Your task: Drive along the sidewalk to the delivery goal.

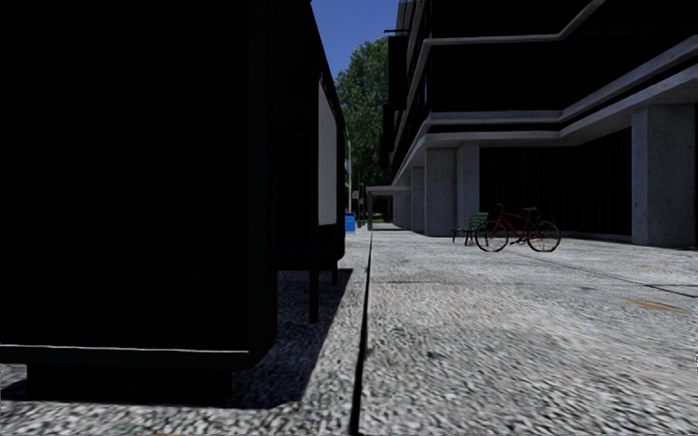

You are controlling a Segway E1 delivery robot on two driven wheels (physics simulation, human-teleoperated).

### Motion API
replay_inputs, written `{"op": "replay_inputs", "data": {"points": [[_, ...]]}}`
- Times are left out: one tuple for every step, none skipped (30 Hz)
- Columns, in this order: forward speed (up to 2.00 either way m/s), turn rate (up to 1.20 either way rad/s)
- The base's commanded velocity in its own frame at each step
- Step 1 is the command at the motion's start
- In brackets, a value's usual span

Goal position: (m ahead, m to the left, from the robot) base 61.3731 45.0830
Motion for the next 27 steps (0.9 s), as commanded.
{"op": "replay_inputs", "data": {"points": [[2.00, -0.82], [2.00, -0.82], [2.00, -0.82], [2.00, -0.82], [2.00, -0.81], [2.00, -0.81], [2.00, -0.72], [2.00, -0.69], [2.00, -0.54], [2.00, -0.54], [2.00, 0.00], [2.00, 0.00], [2.00, 0.00], [2.00, 0.00], [2.00, 0.00], [2.00, 0.00], [2.00, 0.00], [2.00, 0.00], [2.00, 0.00], [2.00, 0.00], [2.00, 0.06], [2.00, 0.06], [2.00, 0.20], [2.00, 0.30], [2.00, 0.33], [2.00, 0.33], [2.00, 0.34]]}}
